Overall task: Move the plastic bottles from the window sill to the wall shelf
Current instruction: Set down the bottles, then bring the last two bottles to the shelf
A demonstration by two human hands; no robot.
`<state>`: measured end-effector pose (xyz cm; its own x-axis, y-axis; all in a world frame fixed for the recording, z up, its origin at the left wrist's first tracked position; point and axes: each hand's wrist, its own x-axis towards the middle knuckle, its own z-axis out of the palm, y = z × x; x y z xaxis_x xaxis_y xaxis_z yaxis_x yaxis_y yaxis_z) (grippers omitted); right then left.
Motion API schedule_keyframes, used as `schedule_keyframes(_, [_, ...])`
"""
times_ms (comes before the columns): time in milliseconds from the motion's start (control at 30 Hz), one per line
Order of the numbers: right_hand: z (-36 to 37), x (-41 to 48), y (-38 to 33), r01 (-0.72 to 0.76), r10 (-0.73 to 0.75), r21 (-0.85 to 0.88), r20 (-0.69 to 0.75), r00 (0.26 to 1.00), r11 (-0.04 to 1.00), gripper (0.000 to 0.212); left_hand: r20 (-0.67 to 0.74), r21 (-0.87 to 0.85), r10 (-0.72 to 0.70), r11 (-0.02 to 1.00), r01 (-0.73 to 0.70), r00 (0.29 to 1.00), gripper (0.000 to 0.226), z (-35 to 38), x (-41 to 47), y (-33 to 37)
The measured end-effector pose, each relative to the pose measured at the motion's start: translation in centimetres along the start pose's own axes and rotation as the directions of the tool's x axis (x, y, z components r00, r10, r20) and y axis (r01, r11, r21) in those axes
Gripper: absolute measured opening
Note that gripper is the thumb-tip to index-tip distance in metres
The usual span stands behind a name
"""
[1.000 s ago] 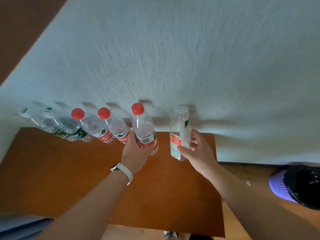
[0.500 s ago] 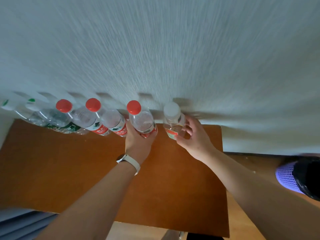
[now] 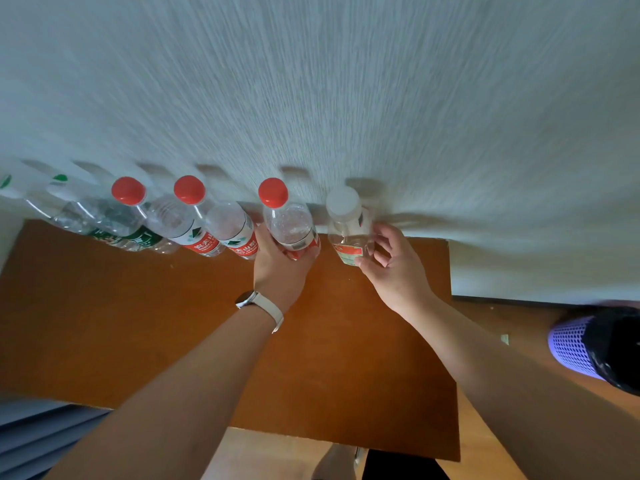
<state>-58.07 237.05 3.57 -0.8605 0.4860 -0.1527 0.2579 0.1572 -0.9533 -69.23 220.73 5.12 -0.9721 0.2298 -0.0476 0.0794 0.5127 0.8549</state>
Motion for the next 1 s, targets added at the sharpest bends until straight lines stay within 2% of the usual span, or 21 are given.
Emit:
schedule_keyframes(433, [0.4, 0.1, 1.2, -0.029, 0.023, -0.099, -0.062, 0.998, 0.995, 0.055, 0.039, -0.064, -0.007, 0.998, 0.010, 0.999, 0.083, -0.3, -1.5, -0.8])
schedule_keyframes(600, [0.7, 0.0, 1.2, -0.035, 0.027, -0.116, -0.069, 0.997, 0.993, 0.059, 0.057, -0.054, -0.064, 0.996, 0.067, 0.996, 0.090, -0.9, -1.7, -1.5])
schedule_keyframes(1000, [1.1, 0.2, 1.8, -0.065, 0.043, -0.186, -0.118, 0.992, 0.980, 0.053, 0.095, 0.000, -0.070, 0.998, 0.070, 0.993, 0.072, -0.9, -1.8, -2.2])
